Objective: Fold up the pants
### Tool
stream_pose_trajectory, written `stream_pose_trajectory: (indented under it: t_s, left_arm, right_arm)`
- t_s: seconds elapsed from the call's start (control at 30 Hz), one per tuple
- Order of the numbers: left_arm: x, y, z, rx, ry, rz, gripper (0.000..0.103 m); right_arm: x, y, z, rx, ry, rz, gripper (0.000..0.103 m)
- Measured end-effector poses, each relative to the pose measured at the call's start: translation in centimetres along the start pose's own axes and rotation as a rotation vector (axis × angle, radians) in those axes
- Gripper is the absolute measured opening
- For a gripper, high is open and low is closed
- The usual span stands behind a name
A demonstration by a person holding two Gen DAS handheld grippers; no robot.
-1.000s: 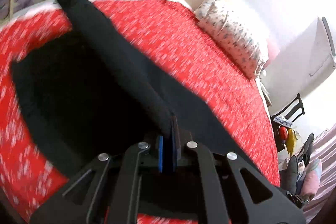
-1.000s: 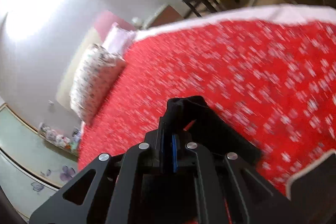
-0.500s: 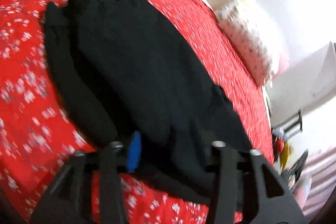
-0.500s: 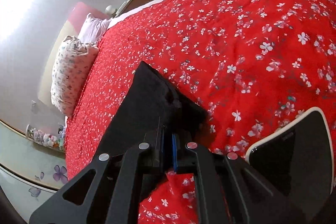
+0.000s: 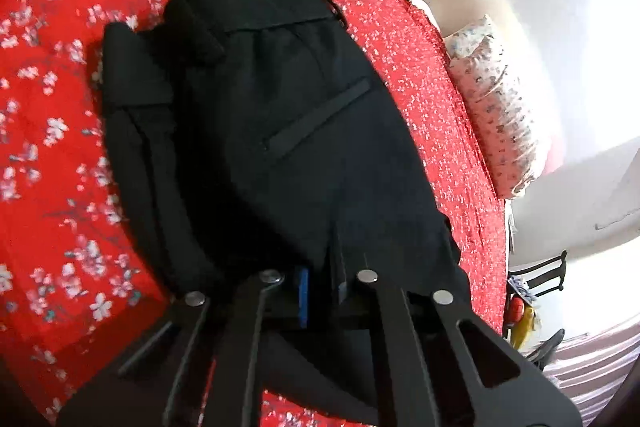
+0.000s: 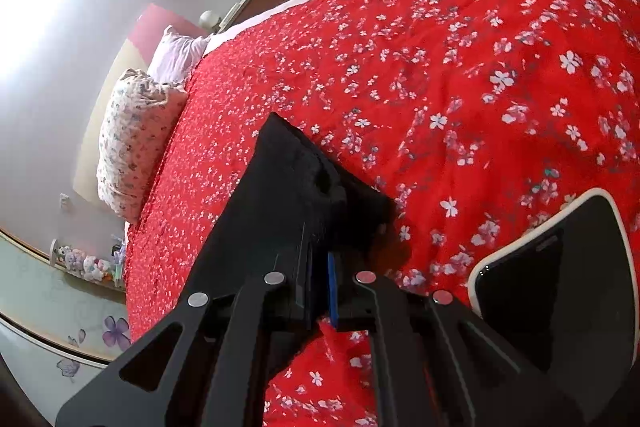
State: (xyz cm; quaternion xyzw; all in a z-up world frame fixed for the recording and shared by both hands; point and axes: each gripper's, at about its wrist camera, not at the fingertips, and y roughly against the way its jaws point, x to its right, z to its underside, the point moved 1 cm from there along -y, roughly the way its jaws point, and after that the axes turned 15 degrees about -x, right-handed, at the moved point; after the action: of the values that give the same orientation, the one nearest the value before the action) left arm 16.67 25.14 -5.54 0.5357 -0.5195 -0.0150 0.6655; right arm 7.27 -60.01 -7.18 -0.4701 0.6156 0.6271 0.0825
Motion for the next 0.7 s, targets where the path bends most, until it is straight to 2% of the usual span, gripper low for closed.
stream_pose_trajectory:
  t_s: [0.07,0.17,0.27,0.37,0.43,0.6,0.7]
  left_arm:
    - [0.6,1.2,1.0,0.016,-0.051,-0.019,0.005]
    - [1.0,3.4,1.8,0.027,-0.108,-0.010,0.005]
    - [0.7,4.2,2.6,0.040,-0.147,-0.043,0.006]
    - [-1.1,3.0,2.9,0.016,-0.108,-0.057,0.006]
    - [-2.4,2.5,2.8,0.013,-0.078,-0.032,0.006]
    - [-2.0,1.9,3.0,0.043,-0.103,-0.071,0.017]
    - [-1.9,2.1,3.0,0.056,-0.106,-0.082,0.022]
  right_arm:
    - [-0.4,0.1,0.2,0.005,0.007,-0.012,0.006]
    - [-1.0,0.9,0.0,0.019,0.021,-0.038,0.006]
    - [-1.1,0.8,0.0,0.014,0.032,-0.005,0.006]
    - [0.2,-0.5,0.2,-0.032,-0.005,0.046,0.006]
    - [1.2,-0.8,0.3,-0.039,-0.036,0.009,0.006]
    - [0.8,-0.7,0.1,-0.041,-0.025,0.023,0.006]
    - [0.4,-0.3,0.0,-0.022,-0.010,-0.009,0.006]
